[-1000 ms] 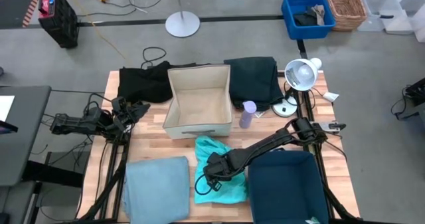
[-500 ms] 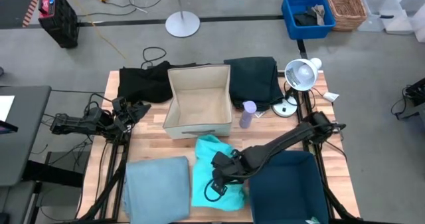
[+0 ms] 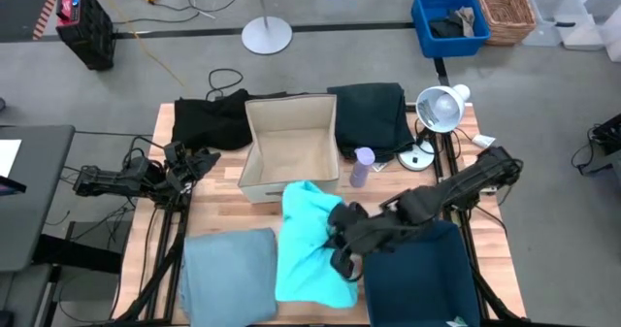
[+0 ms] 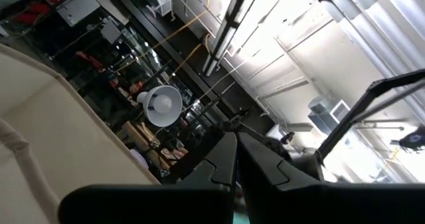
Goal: Sort clothes
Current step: Put the blue shorts into the laundry organizer
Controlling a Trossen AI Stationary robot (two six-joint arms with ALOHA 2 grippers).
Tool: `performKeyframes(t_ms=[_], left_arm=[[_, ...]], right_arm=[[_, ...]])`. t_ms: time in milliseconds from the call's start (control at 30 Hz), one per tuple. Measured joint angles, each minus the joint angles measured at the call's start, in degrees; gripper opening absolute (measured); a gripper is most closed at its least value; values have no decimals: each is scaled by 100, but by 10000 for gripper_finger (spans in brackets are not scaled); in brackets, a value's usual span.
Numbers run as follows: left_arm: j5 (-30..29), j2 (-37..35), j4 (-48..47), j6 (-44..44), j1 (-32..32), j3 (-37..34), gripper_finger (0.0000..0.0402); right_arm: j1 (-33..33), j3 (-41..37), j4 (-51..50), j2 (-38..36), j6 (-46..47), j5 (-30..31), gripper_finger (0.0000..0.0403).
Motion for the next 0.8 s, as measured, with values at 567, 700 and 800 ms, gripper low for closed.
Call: performKeyframes(t_ms=[567,700,800], left_arm=[[40,-1,-332,1,0,0,11],[37,-1,-331,117,0,0,11],[37,-1,-274,239,0,0,11]], right_arm=[[-889,11,2204,-976,-2442,620,0],[-1244,12,2626,-1009,-2996,620,0],[-1520,11,2693,-1008,-3215,618,0]])
